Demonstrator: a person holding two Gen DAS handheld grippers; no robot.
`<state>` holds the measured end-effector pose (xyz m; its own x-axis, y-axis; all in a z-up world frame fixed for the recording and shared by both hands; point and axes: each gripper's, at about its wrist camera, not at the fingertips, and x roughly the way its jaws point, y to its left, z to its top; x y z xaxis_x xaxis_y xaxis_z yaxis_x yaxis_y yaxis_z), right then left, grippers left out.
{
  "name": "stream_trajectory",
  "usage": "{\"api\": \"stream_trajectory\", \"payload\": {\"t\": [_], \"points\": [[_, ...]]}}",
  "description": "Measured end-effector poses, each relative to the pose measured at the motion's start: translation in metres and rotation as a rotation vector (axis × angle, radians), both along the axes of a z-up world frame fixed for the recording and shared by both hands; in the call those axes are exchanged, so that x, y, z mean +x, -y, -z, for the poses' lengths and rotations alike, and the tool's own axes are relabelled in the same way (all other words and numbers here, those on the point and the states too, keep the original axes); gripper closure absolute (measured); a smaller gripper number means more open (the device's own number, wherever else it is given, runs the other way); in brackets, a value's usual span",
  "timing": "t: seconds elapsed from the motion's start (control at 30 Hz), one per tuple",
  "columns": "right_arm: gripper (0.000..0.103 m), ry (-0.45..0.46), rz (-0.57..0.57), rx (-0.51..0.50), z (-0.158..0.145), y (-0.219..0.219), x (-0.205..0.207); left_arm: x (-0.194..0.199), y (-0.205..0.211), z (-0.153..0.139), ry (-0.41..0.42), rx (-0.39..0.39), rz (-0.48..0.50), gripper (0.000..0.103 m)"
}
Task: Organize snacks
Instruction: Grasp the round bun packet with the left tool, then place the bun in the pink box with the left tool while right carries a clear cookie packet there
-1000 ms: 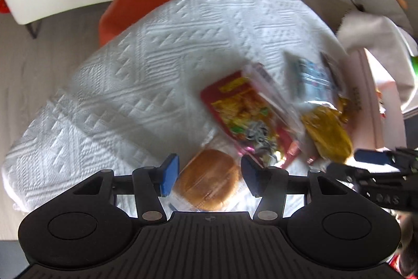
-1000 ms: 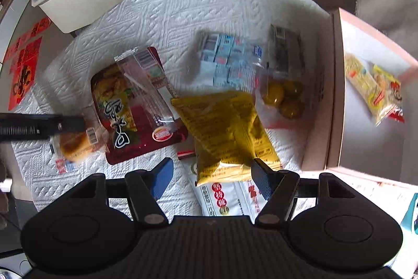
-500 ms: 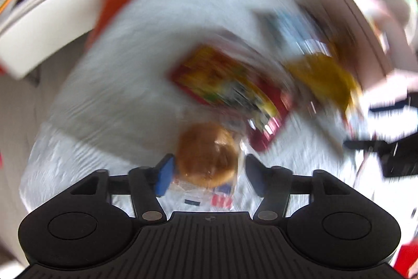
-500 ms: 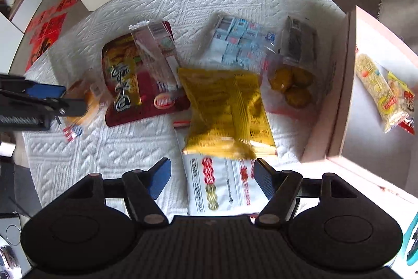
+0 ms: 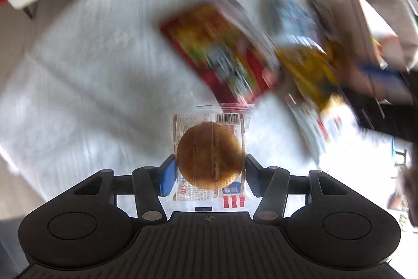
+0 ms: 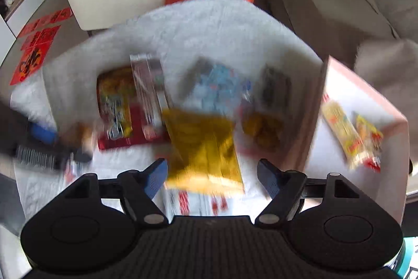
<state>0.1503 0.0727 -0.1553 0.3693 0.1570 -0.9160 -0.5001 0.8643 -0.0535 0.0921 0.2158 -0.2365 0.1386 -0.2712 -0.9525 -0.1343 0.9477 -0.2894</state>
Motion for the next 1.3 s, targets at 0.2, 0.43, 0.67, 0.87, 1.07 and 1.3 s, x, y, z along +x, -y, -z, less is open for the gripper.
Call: {"api": "stream_trajectory", "payload": {"t": [0.2, 0.43, 0.67, 0.87, 1.07, 1.3], "points": [[0.033, -0.107, 0.013, 0.067, 0.026, -0.070, 0.057, -0.022, -0.001, 0.000, -0.053, -0.069, -0.007, 0.043], [0.068, -0.234, 0.138, 0.097, 0.033, -0.089, 0.055, -0.015, -0.018, -0.006, -0.057, -0.113, 0.113, 0.043], [0.068, -0.275, 0.395, 0.104, -0.017, -0.024, -0.028, -0.012, -0.005, -0.037, -0.043, -0.162, 0.336, 0.043], [0.068, -0.283, 0.744, 0.126, -0.053, 0.059, -0.098, -0.008, 0.035, -0.080, 0.042, -0.216, 0.509, 0.043], [0.068, -0.203, 0.949, 0.182, -0.092, 0.111, -0.145, 0.028, 0.102, -0.142, 0.206, -0.246, 0.619, 0.043], [0.067, -0.101, 1.004, 0.270, -0.118, 0.142, -0.154, 0.117, 0.213, -0.190, 0.424, -0.260, 0.663, 0.043]]}}
